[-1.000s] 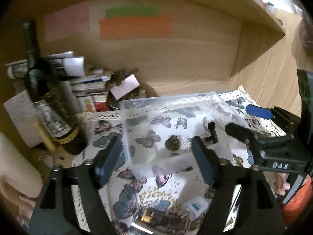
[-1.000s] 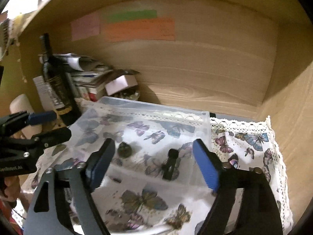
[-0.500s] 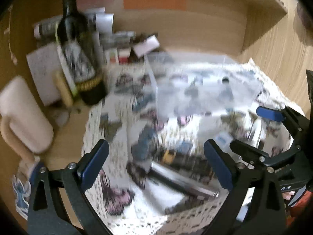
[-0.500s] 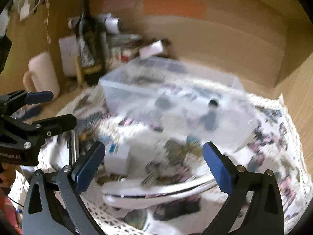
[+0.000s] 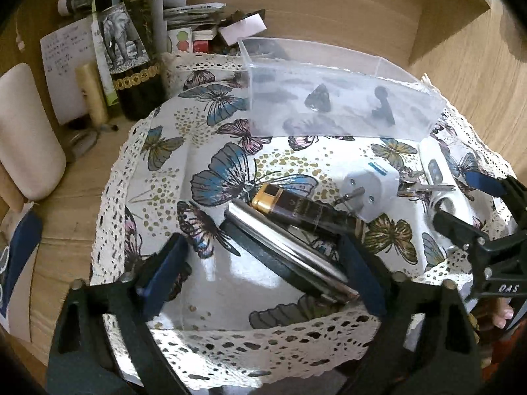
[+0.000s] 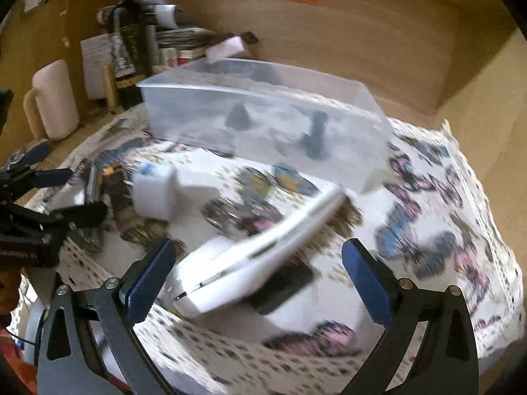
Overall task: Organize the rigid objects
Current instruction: 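Grasp the silver metal tube with the left tool while the right tool grasps the white handheld device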
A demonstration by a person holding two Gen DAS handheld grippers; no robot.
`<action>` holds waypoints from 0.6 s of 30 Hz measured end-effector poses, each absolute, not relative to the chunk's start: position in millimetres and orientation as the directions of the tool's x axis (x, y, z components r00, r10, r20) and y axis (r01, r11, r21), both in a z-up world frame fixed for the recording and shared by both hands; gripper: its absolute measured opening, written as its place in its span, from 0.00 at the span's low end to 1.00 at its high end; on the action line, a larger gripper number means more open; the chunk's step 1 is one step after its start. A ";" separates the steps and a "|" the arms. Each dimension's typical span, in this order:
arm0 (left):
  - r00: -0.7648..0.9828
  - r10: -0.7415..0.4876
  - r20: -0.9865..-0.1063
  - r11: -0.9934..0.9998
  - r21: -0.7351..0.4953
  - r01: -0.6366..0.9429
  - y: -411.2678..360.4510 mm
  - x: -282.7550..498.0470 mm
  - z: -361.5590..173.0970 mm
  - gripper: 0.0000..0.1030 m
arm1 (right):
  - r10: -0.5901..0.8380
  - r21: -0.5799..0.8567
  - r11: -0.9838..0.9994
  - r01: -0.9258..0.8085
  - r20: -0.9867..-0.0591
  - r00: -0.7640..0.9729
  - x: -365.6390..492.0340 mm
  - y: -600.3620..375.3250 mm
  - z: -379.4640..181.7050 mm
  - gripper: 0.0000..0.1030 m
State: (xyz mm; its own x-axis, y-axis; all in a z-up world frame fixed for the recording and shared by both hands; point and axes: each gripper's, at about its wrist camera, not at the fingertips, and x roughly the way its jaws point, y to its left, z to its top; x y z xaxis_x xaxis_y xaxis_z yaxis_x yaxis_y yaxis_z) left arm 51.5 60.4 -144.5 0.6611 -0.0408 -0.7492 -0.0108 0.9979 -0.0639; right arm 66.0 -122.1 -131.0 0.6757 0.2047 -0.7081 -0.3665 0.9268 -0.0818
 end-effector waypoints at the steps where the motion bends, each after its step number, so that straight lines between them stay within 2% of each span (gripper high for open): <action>1: 0.663 -0.041 -0.748 0.998 -0.064 -0.010 60.4 51.2 -144.7 0.82 | 0.184 -0.092 0.933 -0.349 -0.711 0.678 65.4 -128.4 -133.5 0.98; 4: 0.678 -0.029 -0.735 0.999 -0.046 -0.006 59.3 47.3 -143.5 0.72 | 0.146 -0.096 0.946 -0.309 -0.724 0.674 65.7 -143.6 -140.8 0.98; 6: 0.682 -0.028 -0.730 0.999 -0.041 -0.002 59.9 45.0 -142.5 0.61 | 0.136 -0.085 0.954 -0.286 -0.730 0.670 66.7 -151.1 -143.8 0.98; 10: 0.683 -0.033 -0.729 0.999 -0.046 0.000 68.0 42.3 -139.9 0.48 | 0.156 -0.044 0.962 -0.271 -0.725 0.671 65.2 -161.8 -142.1 0.96; 12: 0.687 -0.041 -0.726 0.999 -0.052 0.004 71.9 40.3 -136.6 0.37 | 0.162 -0.043 0.961 -0.273 -0.712 0.683 62.3 -163.1 -138.5 0.93; 14: 0.692 -0.043 -0.721 0.999 -0.048 0.012 73.3 37.7 -133.7 0.28 | 0.183 -0.032 0.958 -0.286 -0.699 0.691 59.9 -163.1 -134.4 0.82; 18: 0.691 -0.035 -0.722 0.999 -0.027 0.023 71.2 34.6 -132.5 0.26 | 0.234 0.021 0.952 -0.304 -0.690 0.685 61.9 -164.6 -132.0 0.65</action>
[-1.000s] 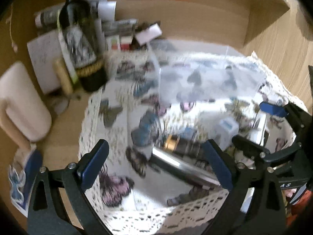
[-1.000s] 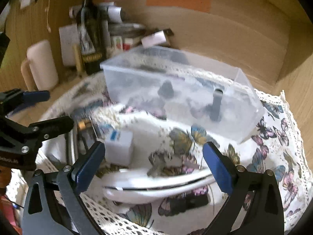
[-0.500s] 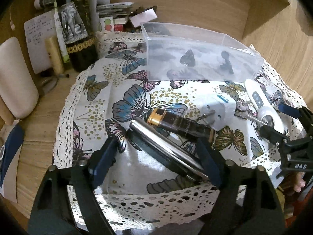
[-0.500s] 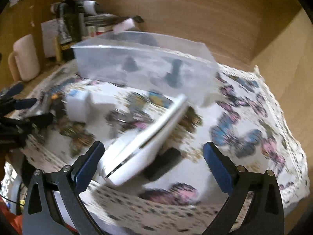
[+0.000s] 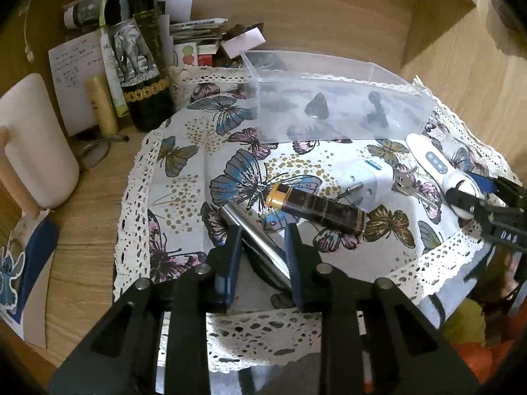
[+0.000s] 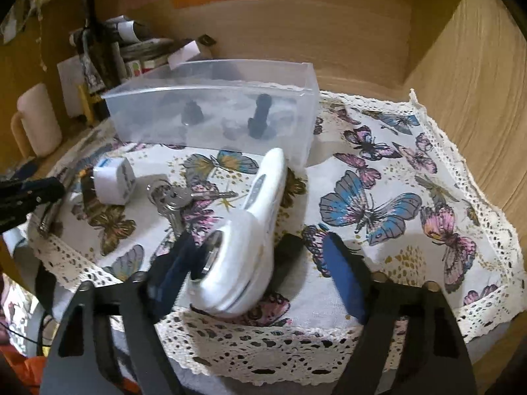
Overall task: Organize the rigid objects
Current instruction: 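Grasp the silver metal tube with the left tool while the right tool grasps the white handheld device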
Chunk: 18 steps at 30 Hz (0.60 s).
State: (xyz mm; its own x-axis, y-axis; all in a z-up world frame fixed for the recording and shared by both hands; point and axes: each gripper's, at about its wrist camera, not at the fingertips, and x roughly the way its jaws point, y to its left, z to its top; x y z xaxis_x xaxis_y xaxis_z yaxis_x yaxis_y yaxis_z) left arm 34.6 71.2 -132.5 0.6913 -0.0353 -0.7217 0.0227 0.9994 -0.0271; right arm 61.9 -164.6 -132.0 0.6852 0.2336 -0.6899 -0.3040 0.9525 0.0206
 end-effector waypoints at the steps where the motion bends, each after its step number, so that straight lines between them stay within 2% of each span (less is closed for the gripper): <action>1: 0.687 -0.037 -0.726 0.999 -0.027 0.025 70.4 34.0 -132.2 0.26 | 0.244 0.032 0.951 -0.306 -0.685 0.686 61.3 -164.6 -131.1 0.59; 4: 0.663 -0.044 -0.747 0.999 -0.044 0.016 69.3 33.7 -135.2 0.30 | 0.261 0.048 0.950 -0.309 -0.668 0.697 57.7 -163.0 -128.4 0.46; 6: 0.646 -0.062 -0.761 0.998 -0.066 0.019 67.7 34.5 -141.7 0.48 | 0.259 0.050 0.951 -0.307 -0.673 0.693 57.3 -160.0 -131.0 0.44; 11: 0.676 -0.010 -0.737 1.000 -0.014 0.000 56.9 35.2 -146.5 0.49 | 0.255 0.023 0.944 -0.329 -0.684 0.683 57.5 -148.1 -139.9 0.44; 13: 0.685 0.002 -0.729 1.000 -0.006 -0.010 56.9 37.3 -147.3 0.41 | 0.266 0.029 0.940 -0.340 -0.688 0.675 59.2 -145.2 -143.1 0.44; 15: 0.692 0.020 -0.722 1.000 0.003 -0.026 57.9 38.9 -146.7 0.21 | 0.265 0.031 0.941 -0.336 -0.685 0.679 60.0 -143.5 -144.8 0.44; 18: 0.693 0.024 -0.721 0.999 -0.003 -0.038 62.6 38.9 -144.5 0.16 | 0.256 0.034 0.948 -0.316 -0.674 0.693 60.3 -146.3 -143.3 0.38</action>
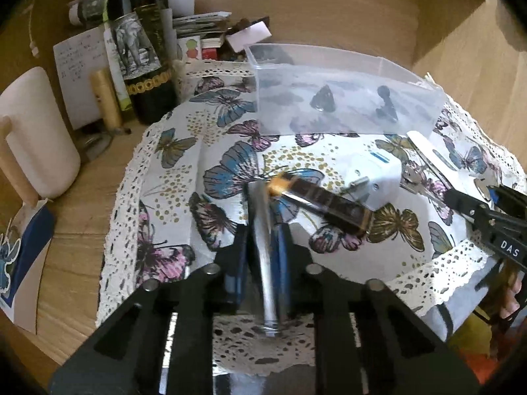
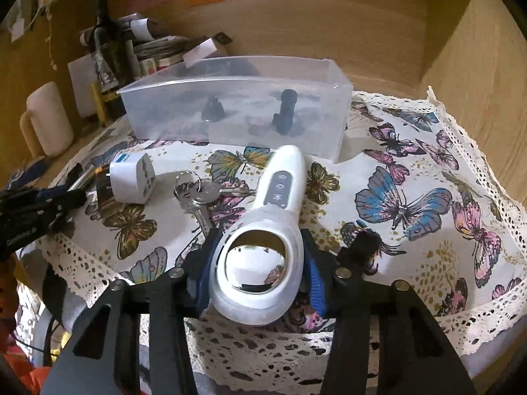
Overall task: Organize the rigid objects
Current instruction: 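Grasp the silver metal tube with the left tool while the right tool grasps the white handheld device, then lower the tube and white device into the clear box and open both tools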
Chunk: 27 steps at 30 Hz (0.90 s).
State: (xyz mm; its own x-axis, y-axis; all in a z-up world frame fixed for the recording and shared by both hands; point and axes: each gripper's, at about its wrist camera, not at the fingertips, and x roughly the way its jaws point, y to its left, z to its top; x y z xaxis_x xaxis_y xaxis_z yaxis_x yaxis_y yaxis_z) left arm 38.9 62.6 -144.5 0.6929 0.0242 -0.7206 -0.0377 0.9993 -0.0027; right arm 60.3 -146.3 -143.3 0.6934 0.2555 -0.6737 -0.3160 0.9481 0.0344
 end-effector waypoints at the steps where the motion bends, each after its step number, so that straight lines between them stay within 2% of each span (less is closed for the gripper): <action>1: 0.693 0.028 -0.720 0.999 -0.001 -0.041 64.3 38.6 -143.5 0.16 | 0.250 0.032 0.951 -0.309 -0.666 0.702 59.2 -148.0 -142.0 0.38; 11: 0.734 0.036 -0.678 0.996 -0.031 -0.077 81.3 37.1 -114.2 0.15 | 0.213 -0.007 0.963 -0.269 -0.590 0.779 48.8 -164.6 -110.0 0.37; 22: 0.819 -0.004 -0.574 0.999 -0.029 -0.016 66.5 47.0 -66.8 0.15 | 0.207 -0.001 0.971 -0.239 -0.494 0.845 61.5 -172.9 -59.1 0.37; 27: 0.831 -0.047 -0.555 0.998 -0.059 0.017 64.3 59.0 -50.4 0.15 | 0.221 0.016 0.970 -0.241 -0.462 0.859 75.6 -175.2 -37.6 0.37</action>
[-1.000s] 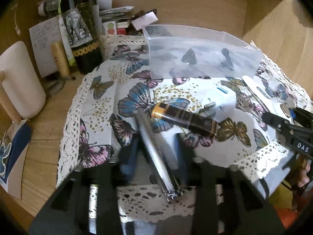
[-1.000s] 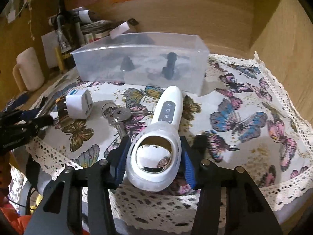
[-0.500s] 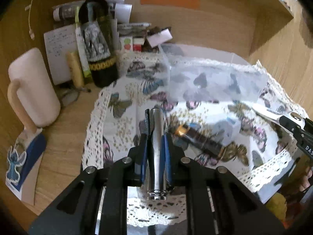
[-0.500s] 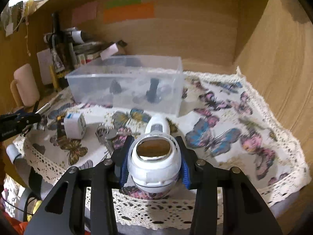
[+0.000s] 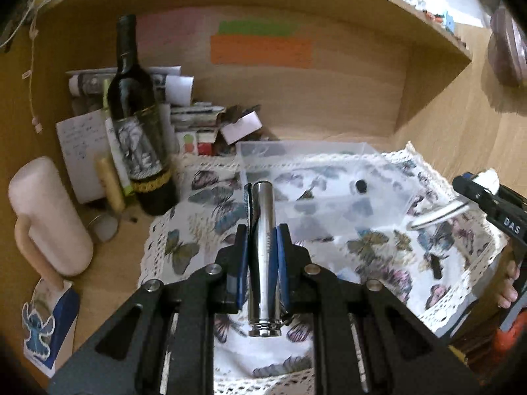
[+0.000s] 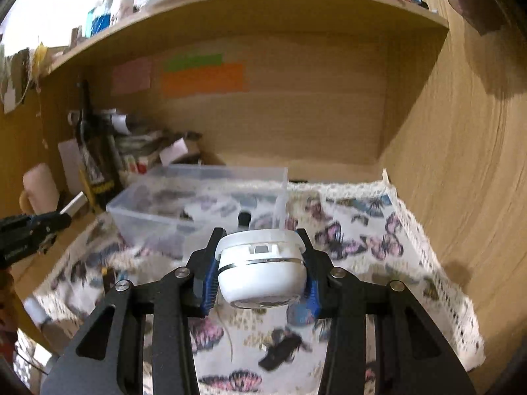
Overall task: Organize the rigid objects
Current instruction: 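Lower the tube and white device into the clear box and open both tools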
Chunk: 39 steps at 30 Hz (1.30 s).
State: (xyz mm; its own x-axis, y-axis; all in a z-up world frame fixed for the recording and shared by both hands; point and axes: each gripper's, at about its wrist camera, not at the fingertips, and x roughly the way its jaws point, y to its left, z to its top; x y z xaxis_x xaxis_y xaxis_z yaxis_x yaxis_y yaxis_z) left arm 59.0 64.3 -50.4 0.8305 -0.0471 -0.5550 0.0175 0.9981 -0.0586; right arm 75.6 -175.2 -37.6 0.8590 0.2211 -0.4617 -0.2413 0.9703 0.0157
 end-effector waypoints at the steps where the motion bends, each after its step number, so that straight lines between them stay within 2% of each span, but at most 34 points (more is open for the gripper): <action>1: 0.832 -0.052 -0.553 0.998 -0.060 0.022 64.4 61.8 -48.1 0.15 | 0.228 0.019 0.969 -0.246 -0.450 0.863 78.8 -175.5 -30.9 0.37; 8: 0.825 -0.091 -0.558 0.995 -0.078 0.057 60.8 89.8 -33.1 0.15 | 0.251 0.022 0.964 -0.264 -0.397 0.883 95.3 -173.8 0.8 0.37; 14: 0.814 -0.103 -0.572 0.994 -0.092 0.061 61.6 123.6 -27.1 0.15 | 0.279 0.009 0.954 -0.301 -0.402 0.872 121.9 -157.5 6.9 0.37; 29: 0.673 -0.137 -0.726 0.990 -0.116 0.076 54.7 204.9 -68.5 0.15 | 0.399 0.018 0.873 -0.487 -0.600 0.693 201.3 -90.6 -54.4 0.37; 34: 0.646 -0.124 -0.753 0.992 -0.093 0.081 49.5 219.7 -80.9 0.15 | 0.391 0.030 0.872 -0.488 -0.643 0.658 211.6 -92.6 -65.2 0.37; 39: 0.646 -0.134 -0.751 0.991 -0.092 0.099 46.8 222.1 -81.8 0.14 | 0.323 -0.005 0.888 -0.460 -0.705 0.632 224.1 -92.5 -80.6 0.37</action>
